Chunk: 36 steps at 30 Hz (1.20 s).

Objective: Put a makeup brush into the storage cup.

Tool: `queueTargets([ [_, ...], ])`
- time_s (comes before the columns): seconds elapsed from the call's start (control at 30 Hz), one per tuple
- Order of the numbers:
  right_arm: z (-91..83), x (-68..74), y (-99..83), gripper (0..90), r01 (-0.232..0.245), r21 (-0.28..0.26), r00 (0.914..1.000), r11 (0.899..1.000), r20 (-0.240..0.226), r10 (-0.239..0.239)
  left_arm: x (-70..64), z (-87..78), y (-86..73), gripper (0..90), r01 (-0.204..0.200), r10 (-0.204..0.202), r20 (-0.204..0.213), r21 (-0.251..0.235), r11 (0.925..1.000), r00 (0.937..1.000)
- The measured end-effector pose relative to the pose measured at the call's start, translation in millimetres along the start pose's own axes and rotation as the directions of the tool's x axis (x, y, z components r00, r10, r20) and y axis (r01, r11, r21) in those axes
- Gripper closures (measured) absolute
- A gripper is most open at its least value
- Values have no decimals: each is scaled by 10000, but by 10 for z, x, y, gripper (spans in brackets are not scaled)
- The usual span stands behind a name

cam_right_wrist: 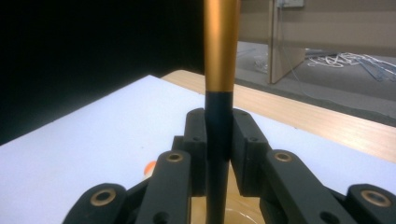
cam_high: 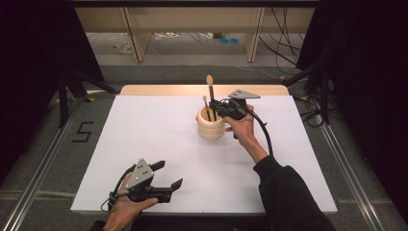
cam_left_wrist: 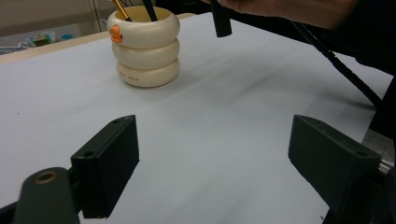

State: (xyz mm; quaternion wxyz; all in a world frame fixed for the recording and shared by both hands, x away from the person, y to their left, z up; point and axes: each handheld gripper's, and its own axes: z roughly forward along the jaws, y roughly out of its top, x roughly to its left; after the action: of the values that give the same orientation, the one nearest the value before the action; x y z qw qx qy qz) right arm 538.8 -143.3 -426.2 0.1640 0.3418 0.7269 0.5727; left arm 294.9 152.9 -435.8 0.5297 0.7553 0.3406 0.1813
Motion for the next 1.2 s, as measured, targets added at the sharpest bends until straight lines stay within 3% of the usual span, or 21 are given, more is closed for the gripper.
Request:
queueTargets([
  [0.1,-3,-13,-18,645,-187,143,9998,9997,46,187,10,-3,6,161,-153,153,-2,-12,9999,9999],
  [0.17,-19,-14,-10,562,-491,393,9986,9980,238,482,-3,-2,0,161,-26,27,-31,42,10000,10000],
  [0.33,-71,-16,28,446,-529,377,9975,9979,490,510,-2,-2,0,161,-33,33,-38,47,10000,10000],
  [0.4,-95,-11,37,421,-466,311,9978,9984,495,450,4,-5,4,161,-155,155,-9,8,9999,9999],
  [0.77,-290,110,133,334,167,76,9968,9998,775,-173,11,-16,11,161,-8,8,-128,-11,10000,9999],
  [0.9,-351,180,150,314,180,311,9972,9994,721,-202,24,-20,13,161,-164,164,-143,-21,9999,9998],
  [0.93,-366,198,152,306,144,279,9976,9995,672,-162,19,-18,10,161,2,-3,-135,-86,10000,9999],
  [1.1,-440,279,154,272,210,241,9973,9995,704,-227,24,-15,12,161,52,-53,-163,-82,10000,9999],
  [1.2,-497,323,145,264,525,329,9959,9981,716,-548,29,-7,20,161,-86,85,-115,-87,9999,9999],
])
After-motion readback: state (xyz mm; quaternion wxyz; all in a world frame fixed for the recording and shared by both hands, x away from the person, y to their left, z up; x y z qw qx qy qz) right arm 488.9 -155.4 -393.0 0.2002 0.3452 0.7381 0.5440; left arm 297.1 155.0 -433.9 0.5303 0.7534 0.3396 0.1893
